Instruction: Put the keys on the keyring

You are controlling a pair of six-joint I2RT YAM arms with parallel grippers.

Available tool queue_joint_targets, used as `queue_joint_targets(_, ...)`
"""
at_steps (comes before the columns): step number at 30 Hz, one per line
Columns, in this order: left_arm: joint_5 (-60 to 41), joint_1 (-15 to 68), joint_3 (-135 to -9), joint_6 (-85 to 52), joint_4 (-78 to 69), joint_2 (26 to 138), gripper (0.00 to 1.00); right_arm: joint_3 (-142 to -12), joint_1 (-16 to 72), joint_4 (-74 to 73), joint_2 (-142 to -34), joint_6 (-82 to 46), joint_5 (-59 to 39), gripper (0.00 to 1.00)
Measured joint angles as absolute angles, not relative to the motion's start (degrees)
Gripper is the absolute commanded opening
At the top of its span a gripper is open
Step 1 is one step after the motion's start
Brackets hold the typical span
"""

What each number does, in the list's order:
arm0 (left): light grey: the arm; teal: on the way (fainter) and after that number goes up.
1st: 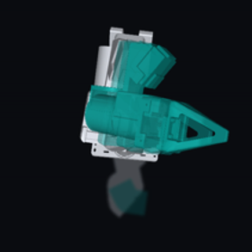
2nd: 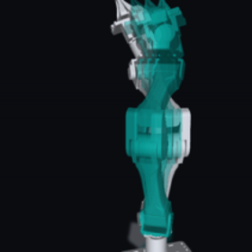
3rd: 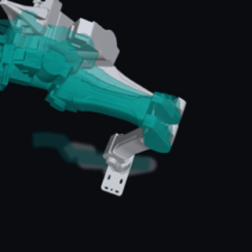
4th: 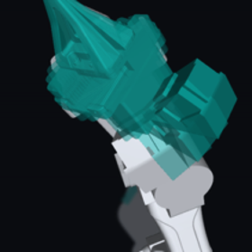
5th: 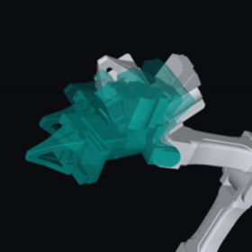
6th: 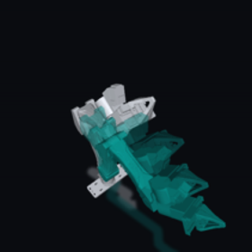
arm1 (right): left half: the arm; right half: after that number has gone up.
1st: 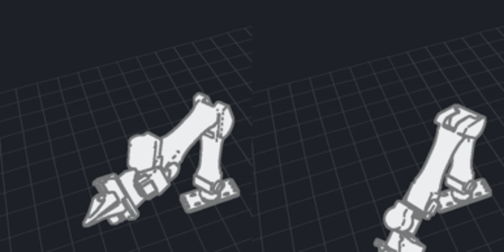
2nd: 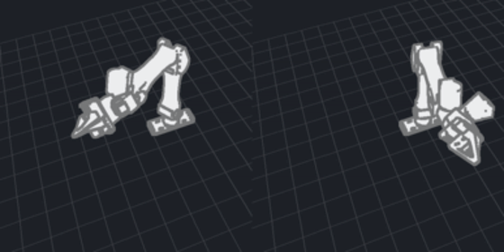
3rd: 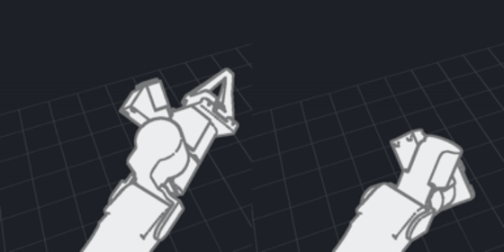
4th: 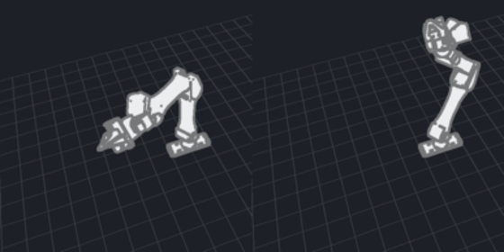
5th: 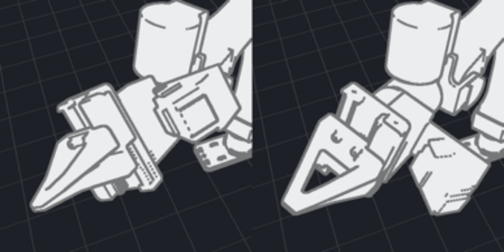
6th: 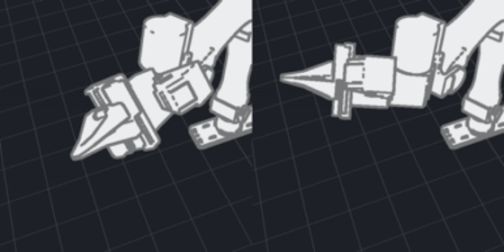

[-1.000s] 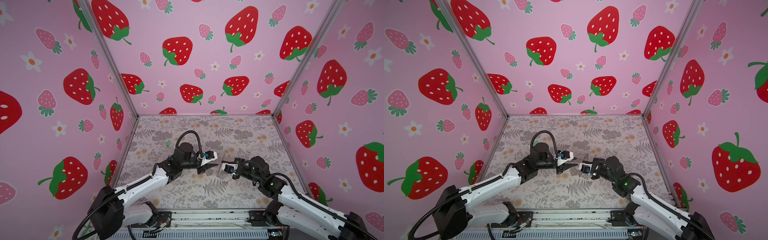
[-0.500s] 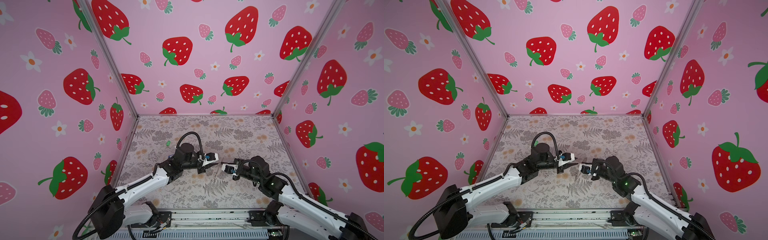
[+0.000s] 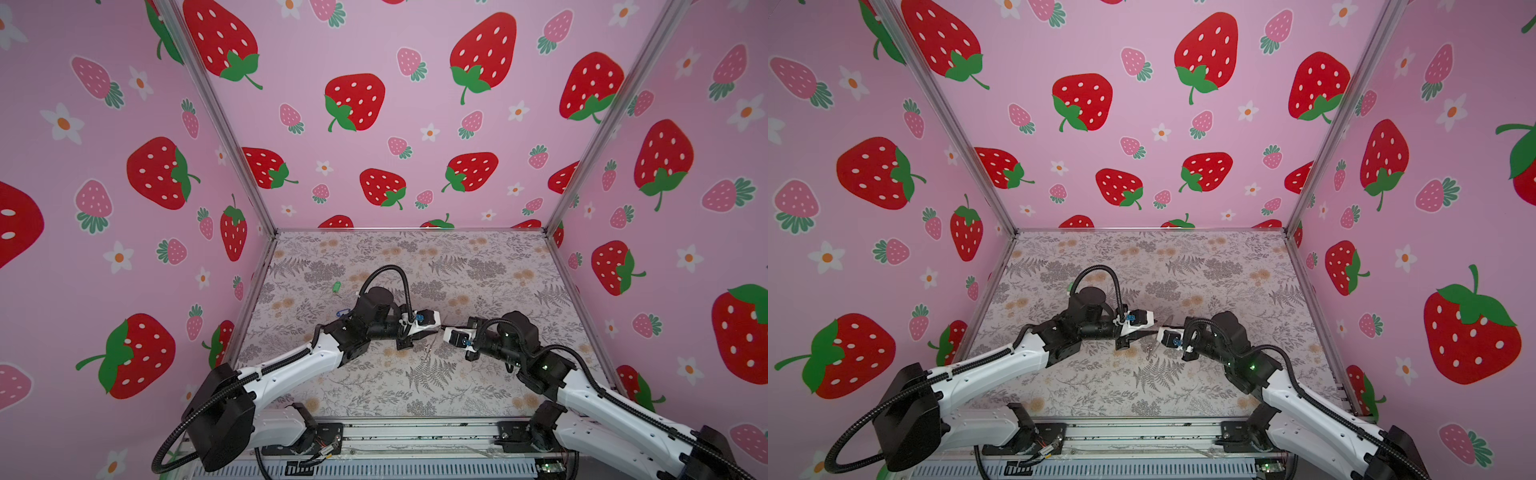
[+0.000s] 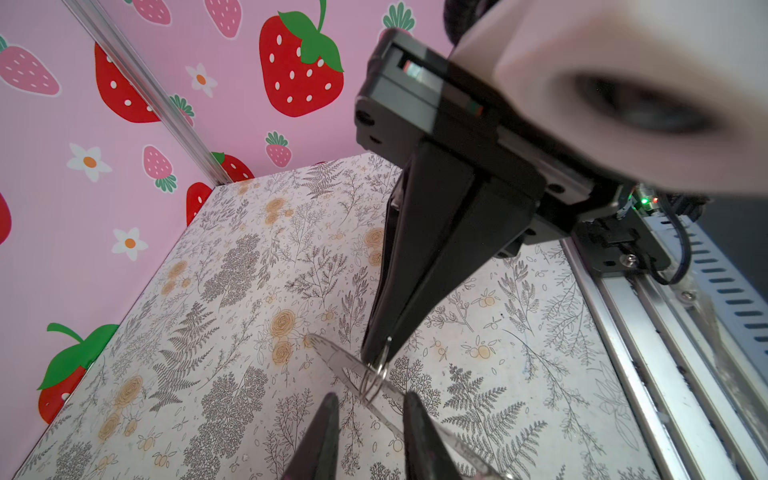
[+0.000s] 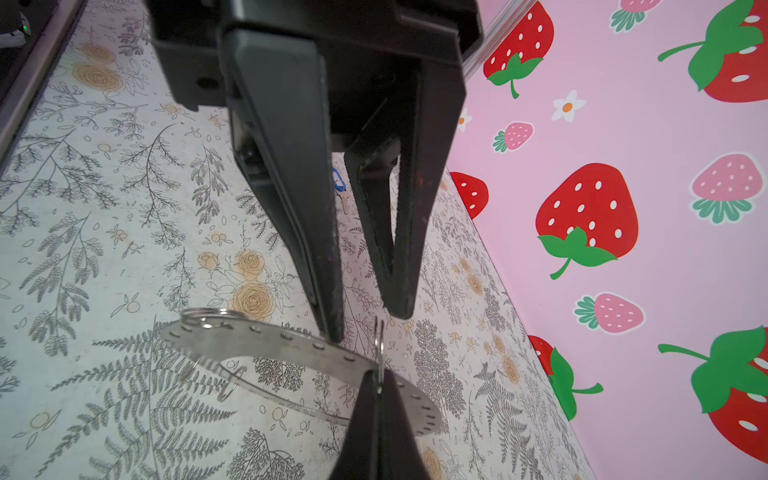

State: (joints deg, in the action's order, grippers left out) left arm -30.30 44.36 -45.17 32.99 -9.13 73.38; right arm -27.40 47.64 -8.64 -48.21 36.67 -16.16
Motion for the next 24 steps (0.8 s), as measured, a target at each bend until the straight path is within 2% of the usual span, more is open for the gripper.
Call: queue_joint_targets(24, -27.9, 46.0, -46.0, 33.3, -9.1, 74.6, 0.2, -28.0, 47.6, -7.1, -48.9, 35.6, -16.6, 0.0)
